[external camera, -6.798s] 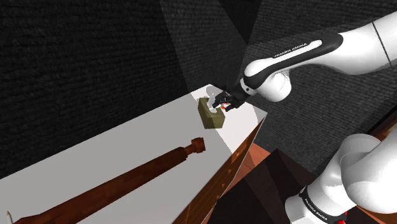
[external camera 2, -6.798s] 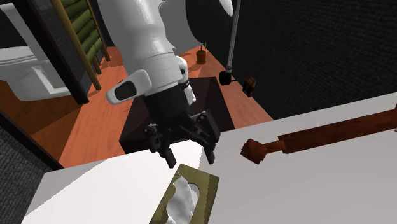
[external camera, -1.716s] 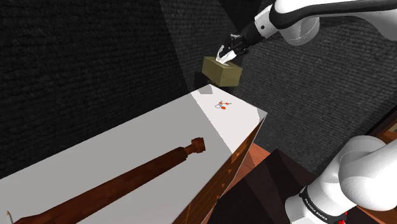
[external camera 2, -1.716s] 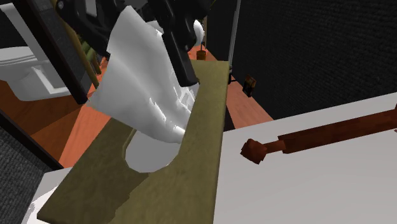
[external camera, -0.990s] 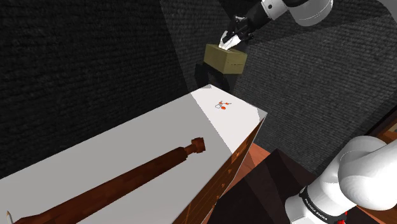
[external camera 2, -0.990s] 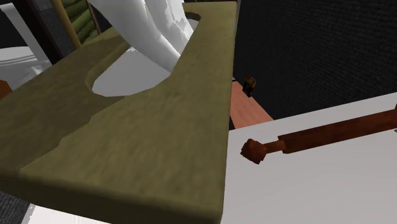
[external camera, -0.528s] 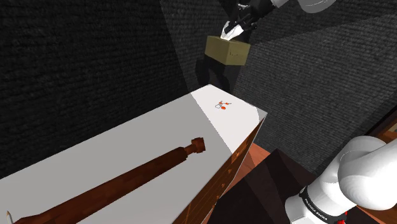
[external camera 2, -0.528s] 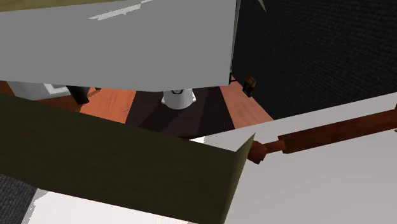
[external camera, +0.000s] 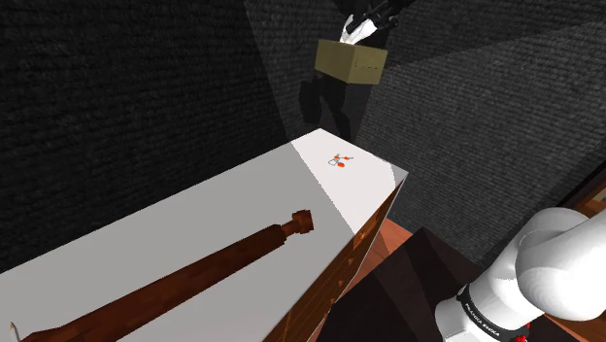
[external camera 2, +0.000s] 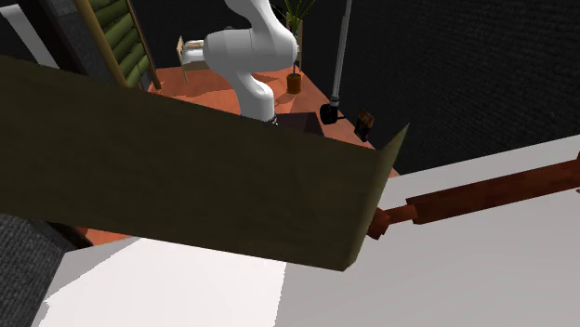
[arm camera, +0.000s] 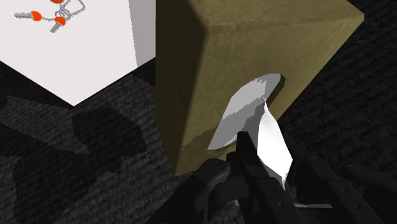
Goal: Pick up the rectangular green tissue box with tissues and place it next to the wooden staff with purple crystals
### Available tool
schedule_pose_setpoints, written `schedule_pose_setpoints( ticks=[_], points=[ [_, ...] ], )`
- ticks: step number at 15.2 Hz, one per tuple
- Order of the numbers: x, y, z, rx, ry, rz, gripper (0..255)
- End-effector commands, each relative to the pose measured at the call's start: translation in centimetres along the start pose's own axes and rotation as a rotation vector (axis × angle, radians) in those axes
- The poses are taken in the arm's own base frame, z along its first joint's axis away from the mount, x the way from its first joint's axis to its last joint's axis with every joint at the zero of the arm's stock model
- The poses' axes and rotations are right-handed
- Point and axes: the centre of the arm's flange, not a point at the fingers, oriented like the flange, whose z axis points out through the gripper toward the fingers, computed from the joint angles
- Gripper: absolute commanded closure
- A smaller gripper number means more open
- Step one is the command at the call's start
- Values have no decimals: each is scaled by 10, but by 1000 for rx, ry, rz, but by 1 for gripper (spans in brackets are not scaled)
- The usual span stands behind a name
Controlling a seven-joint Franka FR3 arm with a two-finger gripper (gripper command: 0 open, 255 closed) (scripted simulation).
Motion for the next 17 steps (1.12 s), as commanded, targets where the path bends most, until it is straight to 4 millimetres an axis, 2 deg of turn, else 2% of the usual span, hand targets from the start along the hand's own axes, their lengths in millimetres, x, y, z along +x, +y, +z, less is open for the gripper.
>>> schedule_pose_setpoints(
  ticks=[1, 15, 17],
  points=[
    [2, -12, 4, 0, 0, 0, 255],
    [8, -171, 98, 0, 0, 0, 255],
    [2, -166, 106, 0, 0, 0, 255]
  ],
)
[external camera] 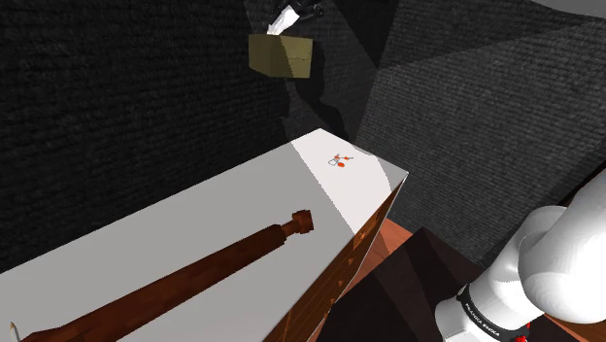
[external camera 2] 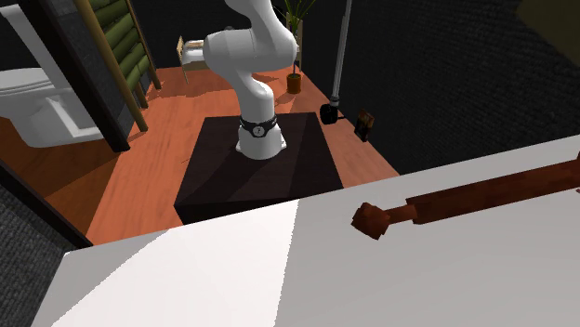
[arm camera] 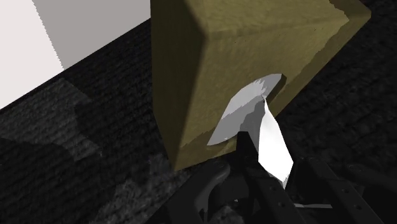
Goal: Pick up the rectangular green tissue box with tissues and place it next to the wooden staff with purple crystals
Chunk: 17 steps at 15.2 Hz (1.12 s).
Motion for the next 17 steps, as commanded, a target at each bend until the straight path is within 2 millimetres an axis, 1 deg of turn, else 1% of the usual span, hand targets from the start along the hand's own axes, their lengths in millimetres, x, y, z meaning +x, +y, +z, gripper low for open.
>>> schedule_pose_setpoints(
  ticks=[1, 17],
  points=[
    [-4, 1, 9, 0, 1, 1, 255],
    [-45, 38, 73, 0, 1, 1, 255]
  ],
)
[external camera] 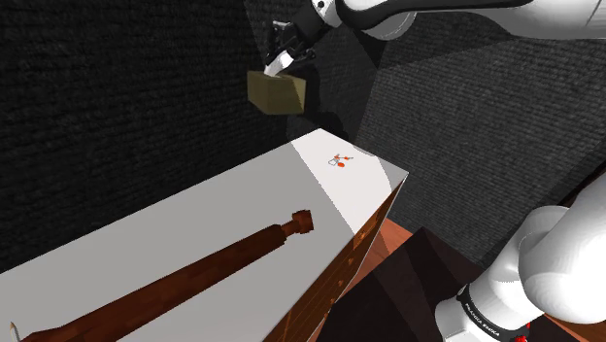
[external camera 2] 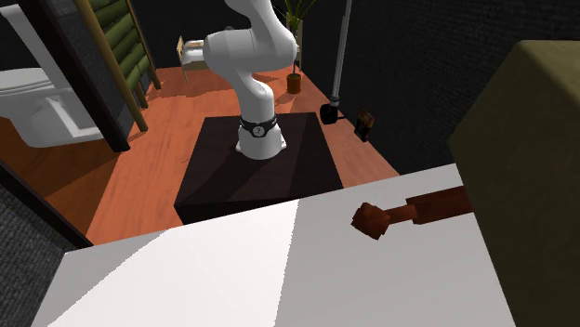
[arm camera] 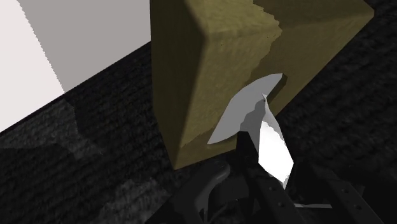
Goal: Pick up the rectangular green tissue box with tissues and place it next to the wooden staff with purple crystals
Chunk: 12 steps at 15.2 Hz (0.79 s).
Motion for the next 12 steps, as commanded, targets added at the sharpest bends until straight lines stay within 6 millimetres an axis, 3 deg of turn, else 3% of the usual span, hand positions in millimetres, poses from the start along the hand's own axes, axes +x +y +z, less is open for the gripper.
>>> schedule_pose_setpoints(
  ticks=[1, 12],
  points=[
    [-4, 4, 8, 0, 1, 0, 255],
    [-32, 29, 52, 0, 1, 0, 255]
  ],
)
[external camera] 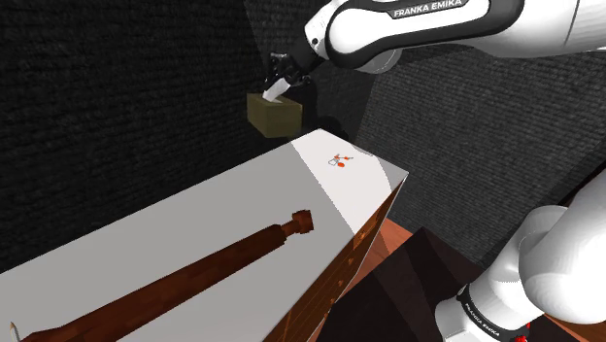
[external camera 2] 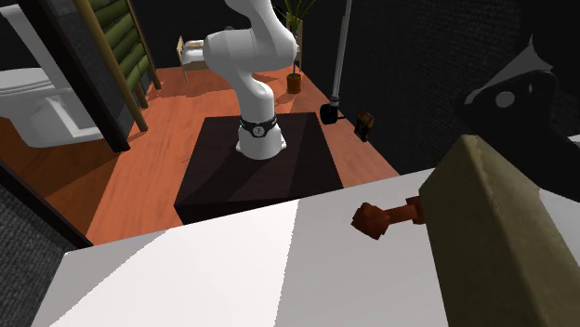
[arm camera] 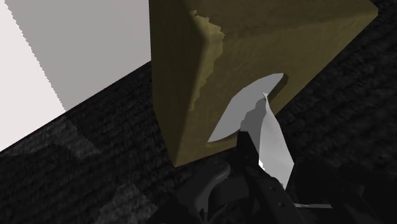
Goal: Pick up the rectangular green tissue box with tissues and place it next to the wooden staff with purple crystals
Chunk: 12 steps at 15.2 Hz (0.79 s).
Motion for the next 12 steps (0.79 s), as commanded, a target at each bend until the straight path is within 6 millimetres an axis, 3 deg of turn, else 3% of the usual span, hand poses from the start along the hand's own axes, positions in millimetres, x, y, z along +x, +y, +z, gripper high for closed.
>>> schedule_pose_setpoints(
  ticks=[1, 12],
  points=[
    [-5, 5, 8, 0, 1, 0, 255],
    [-33, 30, 52, 0, 1, 0, 255]
  ],
)
